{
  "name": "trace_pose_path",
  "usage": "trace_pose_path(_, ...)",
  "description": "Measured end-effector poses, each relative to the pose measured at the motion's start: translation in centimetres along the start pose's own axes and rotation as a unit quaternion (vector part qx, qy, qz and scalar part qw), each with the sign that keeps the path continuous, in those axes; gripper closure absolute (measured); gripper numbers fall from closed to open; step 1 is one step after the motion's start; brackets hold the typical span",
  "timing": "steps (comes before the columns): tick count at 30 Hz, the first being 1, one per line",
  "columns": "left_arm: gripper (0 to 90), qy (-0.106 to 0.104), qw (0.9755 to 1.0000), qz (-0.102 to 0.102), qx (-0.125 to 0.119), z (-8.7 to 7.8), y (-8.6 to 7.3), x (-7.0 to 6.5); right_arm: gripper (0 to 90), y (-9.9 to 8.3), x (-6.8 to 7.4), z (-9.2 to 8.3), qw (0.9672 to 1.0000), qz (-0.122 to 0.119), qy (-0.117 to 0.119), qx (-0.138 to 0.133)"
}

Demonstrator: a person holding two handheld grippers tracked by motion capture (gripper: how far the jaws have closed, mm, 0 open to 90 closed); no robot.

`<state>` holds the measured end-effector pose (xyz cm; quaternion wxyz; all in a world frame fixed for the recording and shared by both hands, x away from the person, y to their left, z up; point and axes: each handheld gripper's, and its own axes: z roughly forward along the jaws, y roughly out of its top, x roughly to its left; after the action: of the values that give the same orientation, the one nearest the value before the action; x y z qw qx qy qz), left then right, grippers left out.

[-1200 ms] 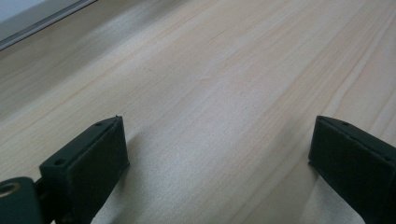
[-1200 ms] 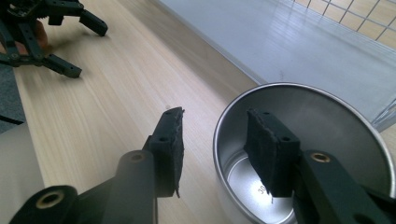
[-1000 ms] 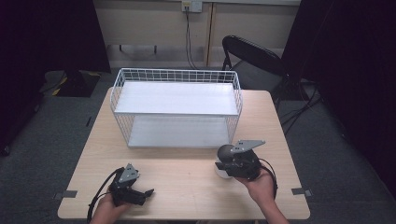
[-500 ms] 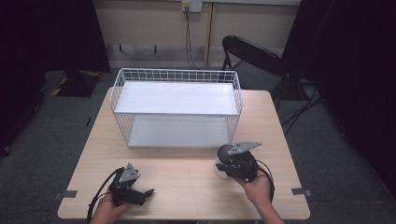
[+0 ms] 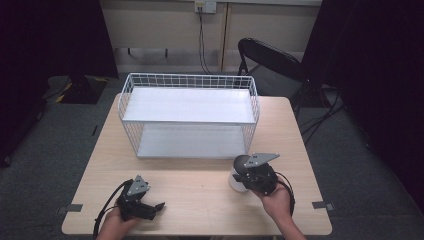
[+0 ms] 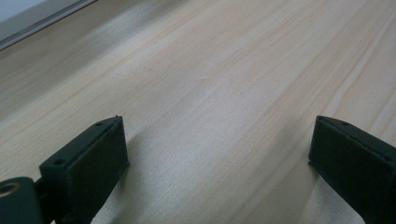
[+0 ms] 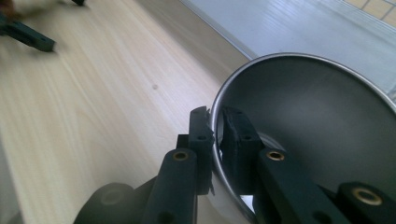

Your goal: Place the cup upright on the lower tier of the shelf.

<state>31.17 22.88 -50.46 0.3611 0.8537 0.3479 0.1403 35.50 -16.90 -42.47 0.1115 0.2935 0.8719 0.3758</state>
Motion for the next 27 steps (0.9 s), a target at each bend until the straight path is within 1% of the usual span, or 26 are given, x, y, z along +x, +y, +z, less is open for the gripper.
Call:
trace_pose_path(1, 3.9, 0.0, 1.0, 0.0, 0.0, 0.0, 0.0, 0.0, 82.2, 0.1, 0.0, -0.1, 1.0, -0.003, 0.009, -0.003)
trace_pose_path(5, 3.9, 0.0, 1.0, 0.0, 0.0, 0.0, 0.0, 0.0, 82.4, 0.1, 0.2, 0.0, 0.9999, -0.011, 0.004, 0.0)
trace_pose_path(6, 3.9, 0.0, 1.0, 0.0, 0.0, 0.0, 0.0, 0.0, 82.4, 0.1, 0.3, 0.1, 0.9998, -0.018, 0.005, -0.005)
trace_pose_path(7, 3.9, 0.0, 1.0, 0.0, 0.0, 0.0, 0.0, 0.0, 82.4, 0.2, 0.4, 0.1, 0.9998, -0.019, 0.004, -0.005)
trace_pose_path(9, 3.8, 0.0, 1.0, 0.0, 0.0, 0.0, 0.0, 0.0, 82.4, 0.4, 0.6, 0.1, 0.9995, -0.03, 0.0, -0.007)
trace_pose_path(12, 3.9, 0.0, 1.0, 0.0, 0.0, 0.0, 0.0, 0.0, 82.4, 0.7, 0.8, 0.1, 0.9994, -0.033, 0.005, -0.008)
trace_pose_path(13, 3.9, 0.0, 1.0, 0.0, 0.0, 0.0, 0.0, 0.0, 82.4, 1.1, 0.9, 0.1, 0.9992, -0.038, 0.007, -0.008)
trace_pose_path(16, 3.9, 0.0, 1.0, 0.0, 0.0, 0.0, 0.0, 0.0, 82.4, 1.5, 0.9, 0.2, 0.9991, -0.039, 0.009, -0.011)
trace_pose_path(21, 3.9, 0.0, 1.0, 0.0, 0.0, 0.0, 0.0, 0.0, 82.4, 2.0, 1.0, 0.2, 0.9987, -0.046, 0.008, -0.02)
trace_pose_path(22, 3.9, 0.0, 1.0, 0.0, 0.0, 0.0, 0.0, 0.0, 82.4, 2.3, 1.0, 0.1, 0.9984, -0.05, 0.007, -0.026)
trace_pose_path(26, 3.9, 0.0, 1.0, 0.0, 0.0, 0.0, 0.0, 0.0, 82.4, 2.8, 1.2, 0.2, 0.998, -0.051, 0.009, -0.037)
trace_pose_path(27, 3.9, 0.0, 1.0, 0.0, 0.0, 0.0, 0.0, 0.0, 82.4, 2.9, 1.2, 0.3, 0.9976, -0.055, 0.006, -0.041)
